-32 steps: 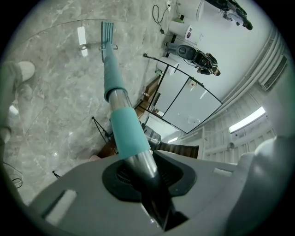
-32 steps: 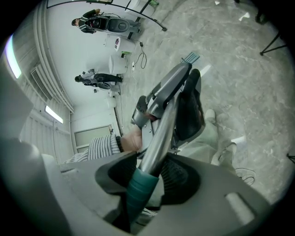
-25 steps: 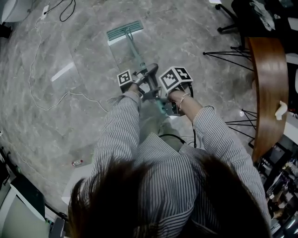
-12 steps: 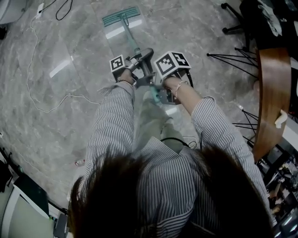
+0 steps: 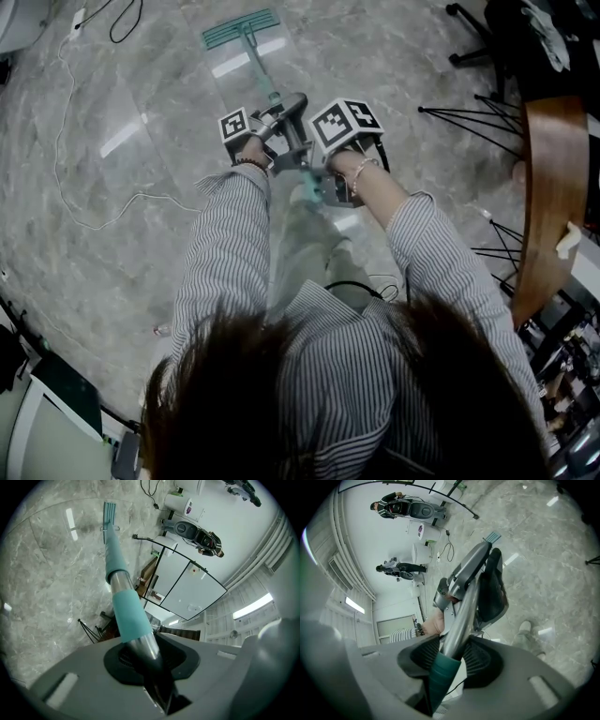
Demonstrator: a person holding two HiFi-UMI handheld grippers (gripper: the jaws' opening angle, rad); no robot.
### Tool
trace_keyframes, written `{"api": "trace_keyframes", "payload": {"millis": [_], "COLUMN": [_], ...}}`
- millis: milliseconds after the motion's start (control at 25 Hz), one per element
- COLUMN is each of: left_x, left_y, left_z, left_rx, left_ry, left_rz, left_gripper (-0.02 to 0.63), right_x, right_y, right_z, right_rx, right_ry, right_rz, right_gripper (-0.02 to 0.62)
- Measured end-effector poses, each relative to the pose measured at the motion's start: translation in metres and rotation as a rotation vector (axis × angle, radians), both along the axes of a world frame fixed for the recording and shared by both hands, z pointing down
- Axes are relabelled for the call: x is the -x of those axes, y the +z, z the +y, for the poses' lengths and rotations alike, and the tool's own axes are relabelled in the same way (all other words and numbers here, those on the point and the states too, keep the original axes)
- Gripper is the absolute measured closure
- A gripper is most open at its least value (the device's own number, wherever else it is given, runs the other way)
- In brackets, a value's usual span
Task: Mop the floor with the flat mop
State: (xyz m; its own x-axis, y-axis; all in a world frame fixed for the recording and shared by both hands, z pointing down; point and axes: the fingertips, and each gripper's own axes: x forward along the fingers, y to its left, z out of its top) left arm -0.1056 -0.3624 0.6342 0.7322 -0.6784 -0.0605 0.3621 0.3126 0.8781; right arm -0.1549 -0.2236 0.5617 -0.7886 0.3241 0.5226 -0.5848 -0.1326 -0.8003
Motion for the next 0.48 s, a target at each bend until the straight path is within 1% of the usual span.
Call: {"api": "trace_keyframes", "payload": {"millis": [200,480], "left_x": [0.0003,0.0016], "left_y": [0.0020,0.0067], "left_z": [0.0001,0.0029], "left_rx": [0.006,0.012], "left_ry": [0.000,-0.023], "left_rz": [-0.004,0.005], "left_gripper": [0.537,0.538], "right_x": [-0.0006,-0.0015], "right_y": [0.0018,0.0045], "right_z": [-0.0006,0.0027], "right_rx": [0.000,0.005], "right_ry": [0.016,-0.002], "right_rz": [-0.002,0.000], "right_gripper": [0.446,0.446]}}
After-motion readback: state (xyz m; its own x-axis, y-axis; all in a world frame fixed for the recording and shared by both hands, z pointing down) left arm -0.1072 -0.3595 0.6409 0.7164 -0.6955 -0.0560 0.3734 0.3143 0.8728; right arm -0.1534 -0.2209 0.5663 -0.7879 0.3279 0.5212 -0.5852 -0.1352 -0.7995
